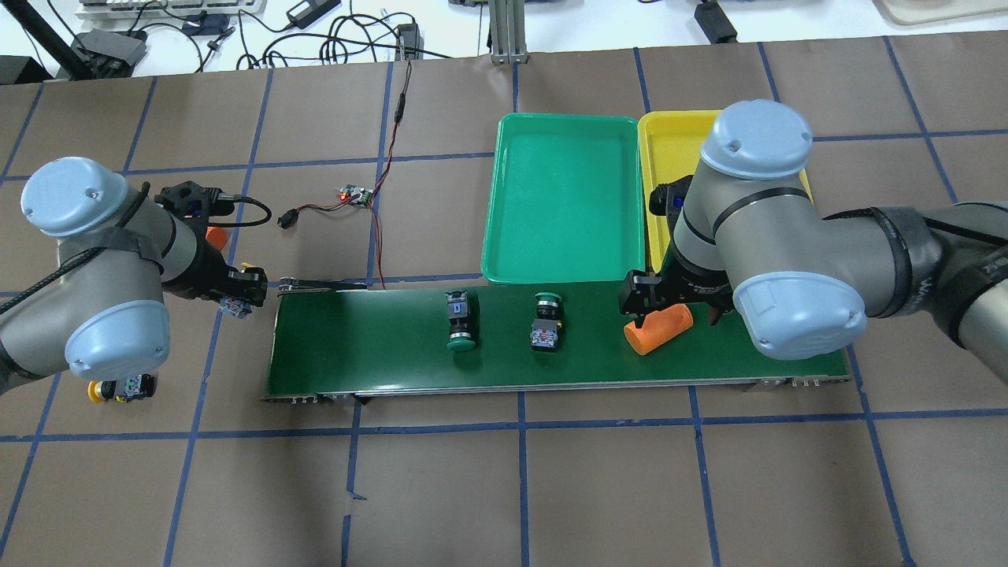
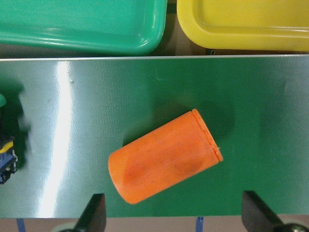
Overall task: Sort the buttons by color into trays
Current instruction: 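Place the yellow button on the belt with left while right holds cylinder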
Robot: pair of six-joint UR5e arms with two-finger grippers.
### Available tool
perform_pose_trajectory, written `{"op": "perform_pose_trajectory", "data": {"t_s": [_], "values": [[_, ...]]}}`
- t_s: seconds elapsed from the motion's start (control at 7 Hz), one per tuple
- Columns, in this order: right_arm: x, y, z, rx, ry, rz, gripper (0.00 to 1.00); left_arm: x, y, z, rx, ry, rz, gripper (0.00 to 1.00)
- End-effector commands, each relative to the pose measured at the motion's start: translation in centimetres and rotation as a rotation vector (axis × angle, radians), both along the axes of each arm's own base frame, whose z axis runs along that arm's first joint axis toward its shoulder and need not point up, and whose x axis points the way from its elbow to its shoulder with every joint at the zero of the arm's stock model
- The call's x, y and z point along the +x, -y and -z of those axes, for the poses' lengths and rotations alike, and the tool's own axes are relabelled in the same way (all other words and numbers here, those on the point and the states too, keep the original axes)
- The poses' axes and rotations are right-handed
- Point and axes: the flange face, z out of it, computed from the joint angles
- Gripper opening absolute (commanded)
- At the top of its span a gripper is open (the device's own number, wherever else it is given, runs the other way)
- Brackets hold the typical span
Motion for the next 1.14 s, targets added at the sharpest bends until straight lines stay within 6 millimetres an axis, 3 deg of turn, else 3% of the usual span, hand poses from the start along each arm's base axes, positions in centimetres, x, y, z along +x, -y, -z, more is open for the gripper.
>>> {"op": "perform_pose_trajectory", "data": {"t_s": [0.0,0.14,0.29,0.43,0.57,0.71,1.0], "values": [[0.0,-0.1,0.4,0.0,-0.001,-0.002,1.0,-8.4,-1.7,-0.2,0.017,-0.018,-0.092,0.19],[0.0,0.0,0.6,0.006,-0.003,-0.002,1.0,-10.5,-2.4,0.4,0.038,-0.023,-0.164,0.19],[0.0,0.0,0.6,0.006,-0.003,-0.002,1.0,-11.2,-2.7,1.6,0.074,-0.022,-0.204,0.2],[0.0,0.0,0.7,0.007,-0.004,-0.002,1.0,-11.0,-3.0,2.6,0.113,-0.014,-0.196,0.32],[0.0,0.0,0.6,0.006,-0.003,-0.002,1.0,-10.7,-2.7,2.3,0.104,0.002,-0.2,0.8],[0.0,0.0,0.6,0.006,-0.003,-0.002,1.0,-10.2,-2.4,1.0,0.075,0.011,-0.208,1.0],[0.0,0.0,0.6,0.006,-0.004,0.0,1.0,-6.9,-1.0,-1.1,0.118,0.013,-0.273,1.0]]}}
